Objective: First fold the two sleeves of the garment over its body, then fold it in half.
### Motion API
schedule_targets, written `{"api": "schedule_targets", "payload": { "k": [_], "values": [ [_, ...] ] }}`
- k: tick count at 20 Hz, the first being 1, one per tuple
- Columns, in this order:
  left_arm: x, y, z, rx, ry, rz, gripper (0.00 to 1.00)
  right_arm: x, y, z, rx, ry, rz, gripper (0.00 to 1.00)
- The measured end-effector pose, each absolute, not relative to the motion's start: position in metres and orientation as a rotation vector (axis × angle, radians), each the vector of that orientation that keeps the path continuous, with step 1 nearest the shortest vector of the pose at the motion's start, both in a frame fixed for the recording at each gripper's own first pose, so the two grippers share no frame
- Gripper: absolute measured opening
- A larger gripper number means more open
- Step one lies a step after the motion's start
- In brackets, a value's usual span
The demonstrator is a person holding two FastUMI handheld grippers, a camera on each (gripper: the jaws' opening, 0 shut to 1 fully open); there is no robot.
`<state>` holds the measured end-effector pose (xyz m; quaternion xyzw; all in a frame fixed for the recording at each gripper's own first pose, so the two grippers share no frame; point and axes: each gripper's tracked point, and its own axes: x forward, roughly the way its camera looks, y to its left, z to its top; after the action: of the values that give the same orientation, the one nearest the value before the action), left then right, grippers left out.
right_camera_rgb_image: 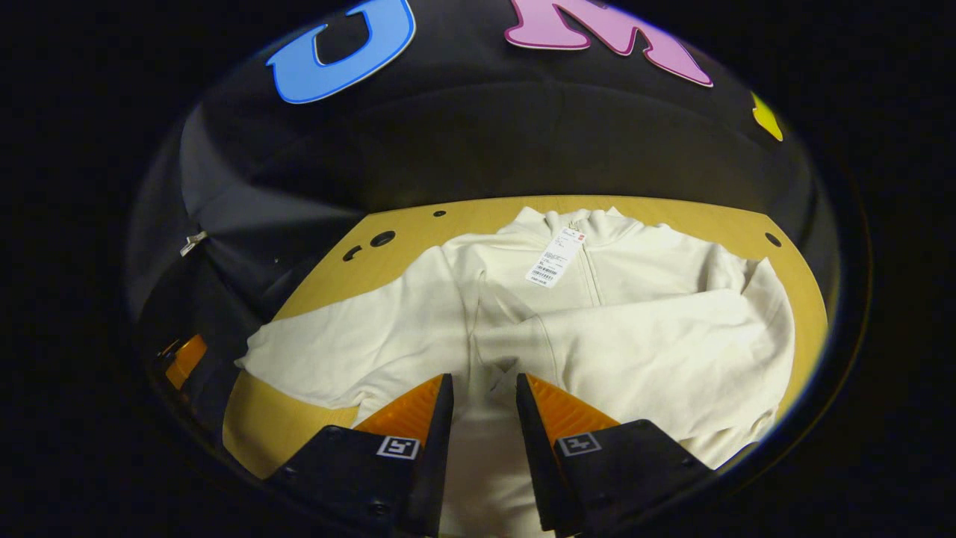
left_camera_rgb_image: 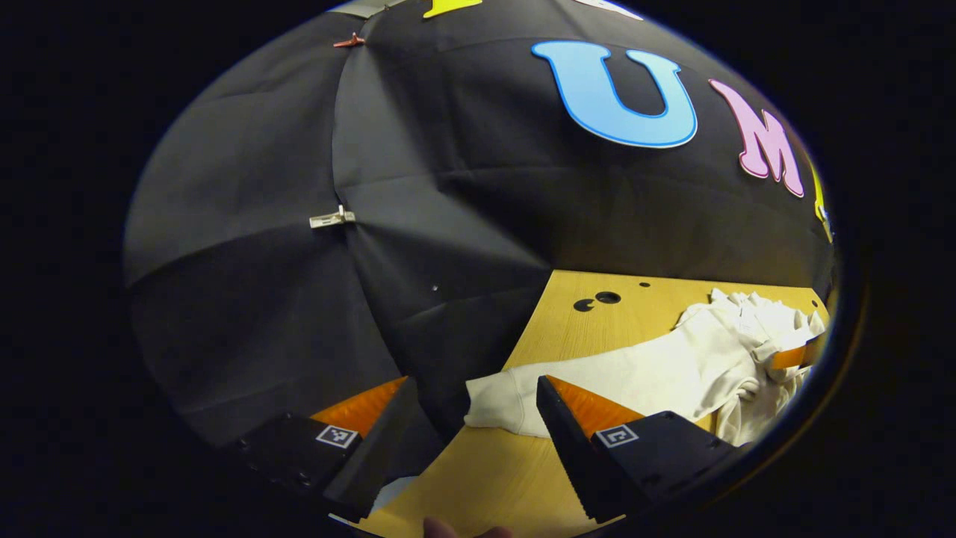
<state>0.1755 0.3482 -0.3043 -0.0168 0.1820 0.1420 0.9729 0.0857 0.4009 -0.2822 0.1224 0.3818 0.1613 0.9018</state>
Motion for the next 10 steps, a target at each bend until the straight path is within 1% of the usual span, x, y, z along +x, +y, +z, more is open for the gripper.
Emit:
{"api": "schedule_targets", "payload": {
  "k": [2,6,10],
  "values": [
    [0.184,0.352,-0.320,-0.066,0.407,0.273,0.99,0.077,0.391,-0.275,0.230,0.782,0.343,0.52],
    [0.199,0.340,-0.357,-0.159,0.515,0.204,1.00,0.065,0.363,-0.264,0.196,0.775,0.338,0.52],
    [0.217,0.343,-0.382,-0.179,0.585,0.229,1.00,0.053,0.339,-0.257,0.169,0.776,0.333,0.52]
  ]
}}
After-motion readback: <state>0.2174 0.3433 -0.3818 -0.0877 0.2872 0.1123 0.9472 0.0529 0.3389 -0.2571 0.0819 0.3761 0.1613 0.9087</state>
